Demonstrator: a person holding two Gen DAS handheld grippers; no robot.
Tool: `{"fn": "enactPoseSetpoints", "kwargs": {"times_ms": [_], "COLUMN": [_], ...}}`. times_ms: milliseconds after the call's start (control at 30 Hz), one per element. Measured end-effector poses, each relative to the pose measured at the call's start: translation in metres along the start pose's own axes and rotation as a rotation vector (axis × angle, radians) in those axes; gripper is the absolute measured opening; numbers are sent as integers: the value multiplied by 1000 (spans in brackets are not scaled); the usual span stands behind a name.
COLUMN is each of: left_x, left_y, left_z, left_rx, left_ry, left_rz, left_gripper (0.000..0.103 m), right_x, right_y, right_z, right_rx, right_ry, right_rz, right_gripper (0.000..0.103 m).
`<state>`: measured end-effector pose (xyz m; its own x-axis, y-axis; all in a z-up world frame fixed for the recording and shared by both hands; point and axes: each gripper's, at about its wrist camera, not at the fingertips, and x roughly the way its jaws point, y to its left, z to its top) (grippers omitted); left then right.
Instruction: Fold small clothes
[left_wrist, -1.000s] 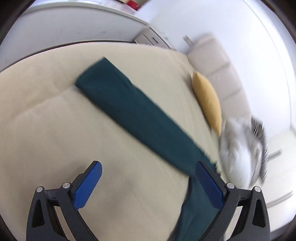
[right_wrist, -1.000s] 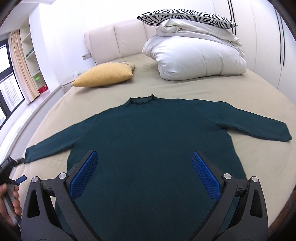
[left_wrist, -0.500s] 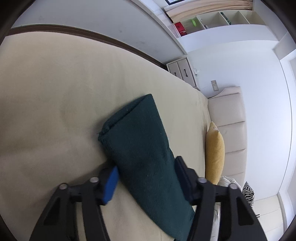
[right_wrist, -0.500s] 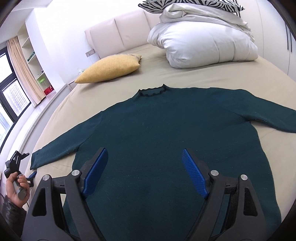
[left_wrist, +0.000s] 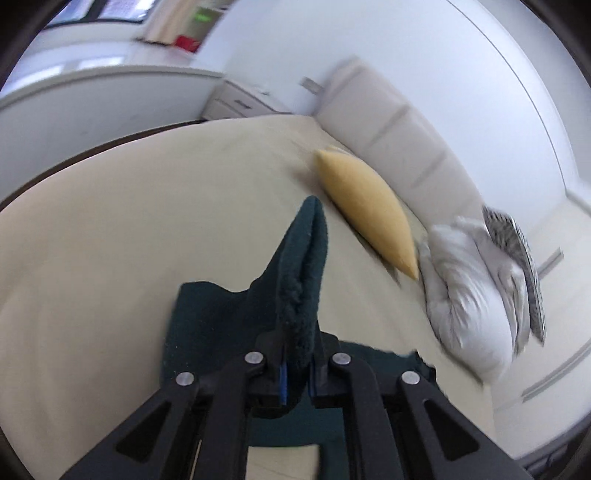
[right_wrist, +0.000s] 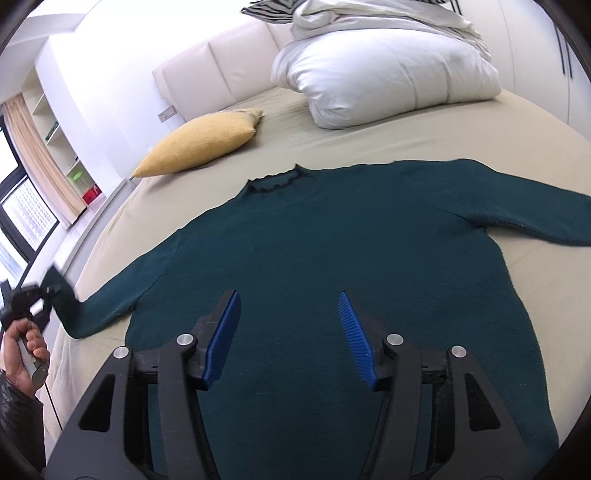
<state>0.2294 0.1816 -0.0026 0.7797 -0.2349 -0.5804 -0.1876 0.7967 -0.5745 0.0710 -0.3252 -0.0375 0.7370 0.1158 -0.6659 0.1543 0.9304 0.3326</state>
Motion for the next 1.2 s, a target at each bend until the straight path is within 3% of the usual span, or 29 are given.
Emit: {"fn": "enactPoseSetpoints", "kwargs": {"times_ms": [67, 167, 233, 333, 400, 433, 500, 567, 667, 733, 800, 833, 967, 1033, 1067, 1200], "left_x": [27, 60, 83, 121, 130, 124, 107, 83, 41, 28, 20, 19, 19, 14, 14, 15], "left_y": [-75, -151, -178, -198, -192, -191, -185, -177, -163, -152, -127, -117, -72, -53, -47, -22], "left_z": [-32, -94, -134, -192, -211, -214, -210, -207, -187, -171, -147, -138, -103, -90, -85, -70], "left_rx": [181, 360, 444, 557, 571, 573, 563, 555, 542, 508, 446, 428, 324, 285, 274, 209], "left_ry": [62, 130, 181, 312, 372, 361, 356, 332, 273, 228, 188, 176, 148, 126, 116, 102], "left_rz": [-44, -81, -100, -63, -37, -47, -70, -87, -171, -168, -144, -125, -61, -45, -38, -15], "left_gripper": [7, 8, 8, 16, 31, 36, 74, 83, 84, 84, 84, 83, 79, 79, 79, 78], "right_x": [-3, -5, -7, -6, 0, 3, 11, 23, 47, 68, 93, 104, 154, 181, 190, 189], "right_y": [-12, -32, -47, -68, -79, -82, -86, -86, -71, -53, -32, -25, 4, 16, 19, 40], "right_z": [0, 1, 1, 0, 1, 1, 5, 12, 24, 35, 45, 48, 58, 53, 51, 47], "right_rx": [17, 49, 63, 89, 102, 104, 116, 135, 146, 121, 95, 93, 67, 27, 19, -76], "right_ry": [-6, -6, 0, 28, 65, 73, 79, 94, 151, 197, 239, 255, 338, 404, 417, 375], "right_rz": [-6, -17, -21, -26, -27, -29, -17, 46, 146, 219, 239, 246, 221, 158, 136, 79], "right_gripper": [54, 54, 54, 54, 59, 65, 75, 76, 76, 75, 74, 67, 52, 37, 35, 13]}}
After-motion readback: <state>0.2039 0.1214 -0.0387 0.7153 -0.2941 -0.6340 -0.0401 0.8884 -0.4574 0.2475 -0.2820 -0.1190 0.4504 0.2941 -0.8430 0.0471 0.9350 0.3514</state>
